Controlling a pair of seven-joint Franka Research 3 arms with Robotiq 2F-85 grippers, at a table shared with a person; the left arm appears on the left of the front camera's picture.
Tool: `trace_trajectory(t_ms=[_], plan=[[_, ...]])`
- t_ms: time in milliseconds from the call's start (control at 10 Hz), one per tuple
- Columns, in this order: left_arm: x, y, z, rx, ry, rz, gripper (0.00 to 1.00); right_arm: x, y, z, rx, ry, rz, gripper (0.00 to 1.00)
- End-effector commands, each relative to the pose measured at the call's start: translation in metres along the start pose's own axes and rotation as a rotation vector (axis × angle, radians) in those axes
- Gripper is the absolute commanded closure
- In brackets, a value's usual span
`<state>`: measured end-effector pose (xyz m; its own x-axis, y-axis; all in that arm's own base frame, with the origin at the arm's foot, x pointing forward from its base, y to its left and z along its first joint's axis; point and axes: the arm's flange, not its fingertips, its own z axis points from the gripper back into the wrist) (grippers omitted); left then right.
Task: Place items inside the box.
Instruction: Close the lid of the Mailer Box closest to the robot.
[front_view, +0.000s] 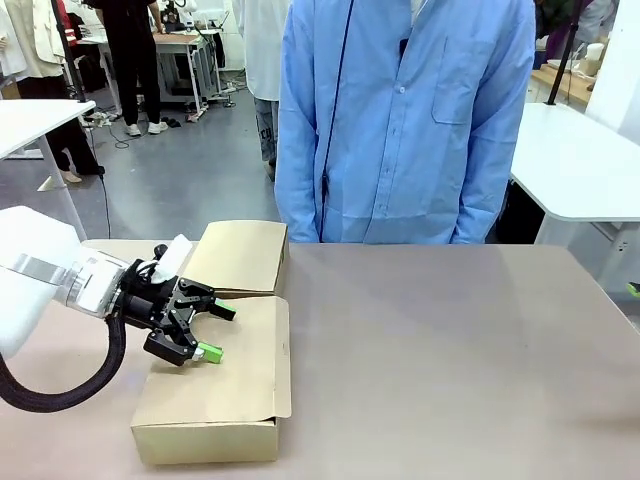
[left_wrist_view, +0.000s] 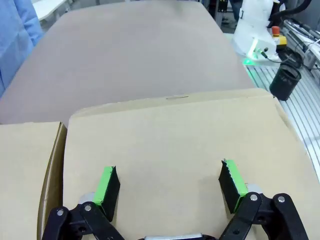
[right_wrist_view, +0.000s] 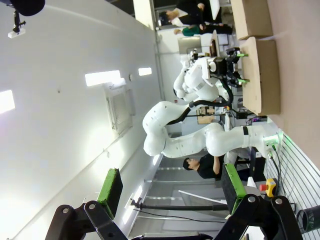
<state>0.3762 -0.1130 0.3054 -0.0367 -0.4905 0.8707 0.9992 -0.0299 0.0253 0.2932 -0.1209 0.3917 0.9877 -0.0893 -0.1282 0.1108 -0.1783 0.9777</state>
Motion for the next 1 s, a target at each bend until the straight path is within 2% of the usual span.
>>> trace_trajectory(t_ms=[0, 300, 400, 700, 800, 900], plan=[[-0.013, -0.064, -0.005, 0.041, 0.037, 0.018, 0.00, -0.006, 0.003, -0.003, -0.002, 0.005, -0.016, 0.00], [0.000, -0.060, 0.011, 0.031, -0.034, 0.044, 0.00, -0.006, 0.003, -0.003, -0.002, 0.005, -0.016, 0.00], [0.010, -0.060, 0.028, 0.008, -0.093, 0.115, 0.00, -0.006, 0.003, -0.003, -0.002, 0.005, -0.016, 0.00], [0.035, -0.050, 0.100, -0.155, -0.287, 0.452, 0.00, -0.006, 0.003, -0.003, -0.002, 0.005, -0.016, 0.00], [0.039, -0.045, 0.124, -0.134, -0.352, 0.652, 0.00, -0.006, 0.003, -0.003, -0.002, 0.005, -0.016, 0.00], [0.040, -0.036, 0.150, -0.072, -0.371, 0.888, 0.00, -0.006, 0.003, -0.003, -0.002, 0.005, -0.016, 0.00]])
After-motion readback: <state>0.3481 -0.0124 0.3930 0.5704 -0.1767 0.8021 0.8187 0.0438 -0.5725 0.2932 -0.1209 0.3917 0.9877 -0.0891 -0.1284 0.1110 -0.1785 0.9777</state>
